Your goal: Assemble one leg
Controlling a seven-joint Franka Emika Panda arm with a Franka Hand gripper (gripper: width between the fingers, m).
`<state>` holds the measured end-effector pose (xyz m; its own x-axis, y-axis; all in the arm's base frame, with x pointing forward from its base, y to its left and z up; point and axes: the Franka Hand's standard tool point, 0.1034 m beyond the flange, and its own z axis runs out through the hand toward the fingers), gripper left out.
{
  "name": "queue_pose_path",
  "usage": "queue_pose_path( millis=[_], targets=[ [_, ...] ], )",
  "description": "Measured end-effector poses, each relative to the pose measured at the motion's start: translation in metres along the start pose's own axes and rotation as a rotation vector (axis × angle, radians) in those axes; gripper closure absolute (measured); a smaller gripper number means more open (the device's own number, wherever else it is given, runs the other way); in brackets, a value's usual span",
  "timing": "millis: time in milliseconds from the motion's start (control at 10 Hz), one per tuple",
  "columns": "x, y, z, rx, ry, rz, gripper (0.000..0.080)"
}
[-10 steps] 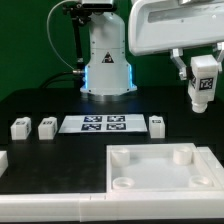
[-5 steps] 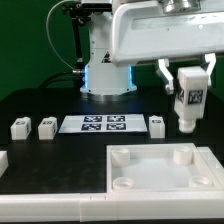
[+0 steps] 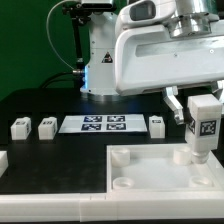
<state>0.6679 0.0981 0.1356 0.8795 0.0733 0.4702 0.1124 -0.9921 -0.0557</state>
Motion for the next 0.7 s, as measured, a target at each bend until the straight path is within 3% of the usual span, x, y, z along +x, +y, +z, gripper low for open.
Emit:
queue_pose_path(
  millis=[300, 700],
  targets=[
    [-0.019, -0.014, 0.011, 0.006, 0.014, -0.005, 0.0508],
    [-0.035, -0.013, 0.015, 0.002, 0.003, -0.008, 0.0508]
  ],
)
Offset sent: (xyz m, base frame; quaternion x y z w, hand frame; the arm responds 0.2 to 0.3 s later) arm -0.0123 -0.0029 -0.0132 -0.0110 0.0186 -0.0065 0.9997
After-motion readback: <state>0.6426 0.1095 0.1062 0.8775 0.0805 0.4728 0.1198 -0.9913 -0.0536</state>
